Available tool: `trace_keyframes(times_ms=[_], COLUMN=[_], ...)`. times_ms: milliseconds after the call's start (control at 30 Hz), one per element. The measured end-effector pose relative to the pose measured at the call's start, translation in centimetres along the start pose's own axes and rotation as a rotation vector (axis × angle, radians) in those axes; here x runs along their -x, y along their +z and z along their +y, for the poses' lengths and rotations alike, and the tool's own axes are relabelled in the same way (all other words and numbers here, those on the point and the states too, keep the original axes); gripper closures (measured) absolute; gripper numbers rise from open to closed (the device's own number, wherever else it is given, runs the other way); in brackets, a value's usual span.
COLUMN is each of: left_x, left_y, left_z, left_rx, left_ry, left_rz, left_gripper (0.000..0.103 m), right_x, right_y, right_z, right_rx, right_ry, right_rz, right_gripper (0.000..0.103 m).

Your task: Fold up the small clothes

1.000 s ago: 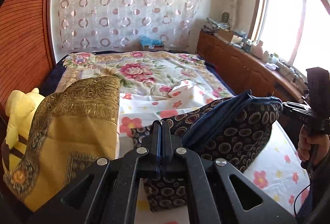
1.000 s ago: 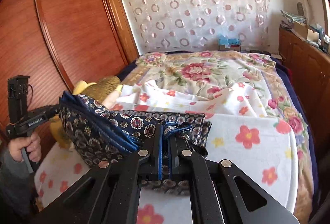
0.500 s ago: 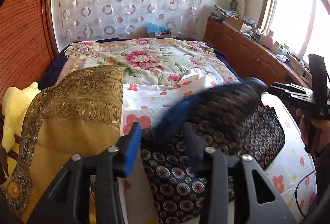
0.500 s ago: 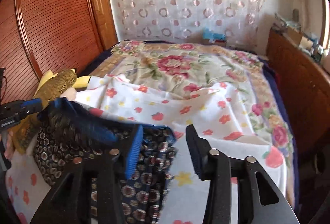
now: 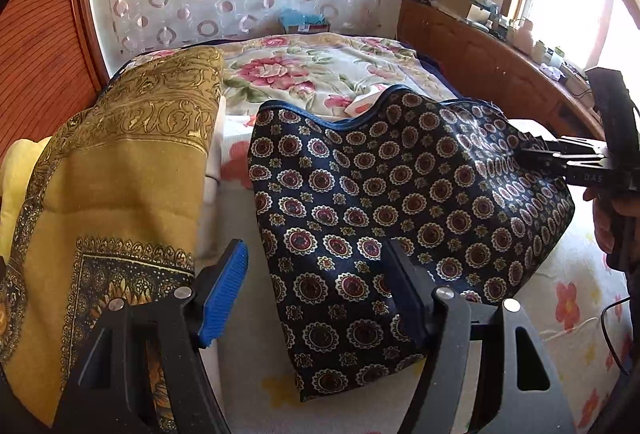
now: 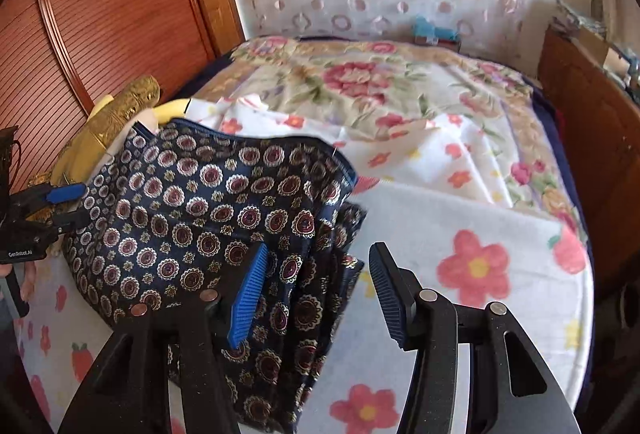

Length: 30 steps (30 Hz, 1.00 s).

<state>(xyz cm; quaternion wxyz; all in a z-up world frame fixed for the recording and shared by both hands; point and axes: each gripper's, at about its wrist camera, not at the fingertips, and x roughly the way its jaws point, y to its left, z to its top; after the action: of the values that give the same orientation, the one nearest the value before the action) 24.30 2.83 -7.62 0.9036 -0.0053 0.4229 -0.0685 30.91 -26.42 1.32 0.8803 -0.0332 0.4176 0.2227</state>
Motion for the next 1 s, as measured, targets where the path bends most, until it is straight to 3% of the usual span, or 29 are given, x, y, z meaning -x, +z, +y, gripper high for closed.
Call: trace_keyframes(times_ms=[267,333,367,400,567,700,1000], left_x=[0.1,0.1,-0.1,0.0,0.2,-0.5,-4.5], left_y=[0.2,0.2,0.2,0.3,1.0,1.7,3.5], left_z=[0.3,0.4,0.4,0.4,-0.1,-0.3,-0.4], left_rx=[0.012,0.01,0.011,0.013,0.013,0.02,0.085], left_ry=[-0.007,-0.01,-0.011,-0.014,-0.033,-0.053,-0.119], left_rz=[-0.004,-0.007,-0.008,-0.008,-0.023,-0.02,0.028], left_gripper=[0.033,0.033,0.033,0.033,0.033,0.033,0.033], right_x=[-2.3,-2.7,-2.7,-2.4,-0.6,1.4,-0.3], right_y=[0.7,0.6,0.4,0.0,-0.6,-0.4,-1.1], right_z=[1.4,1.7,1.7,1.6,0.8,-0.7,-1.6], right_rx=[-0.005,0.025,0.044,0.06,0.104,0.109,0.089], right_ry=[0.058,0.067,0.08,0.109,0.139,0.071,0.066], right_rz=[0.035,0.03,0.029,0.033,-0.005,-0.051,0.001], right_gripper=[0.049,0.062,0.079,0.088,0.092,0.092,0.092])
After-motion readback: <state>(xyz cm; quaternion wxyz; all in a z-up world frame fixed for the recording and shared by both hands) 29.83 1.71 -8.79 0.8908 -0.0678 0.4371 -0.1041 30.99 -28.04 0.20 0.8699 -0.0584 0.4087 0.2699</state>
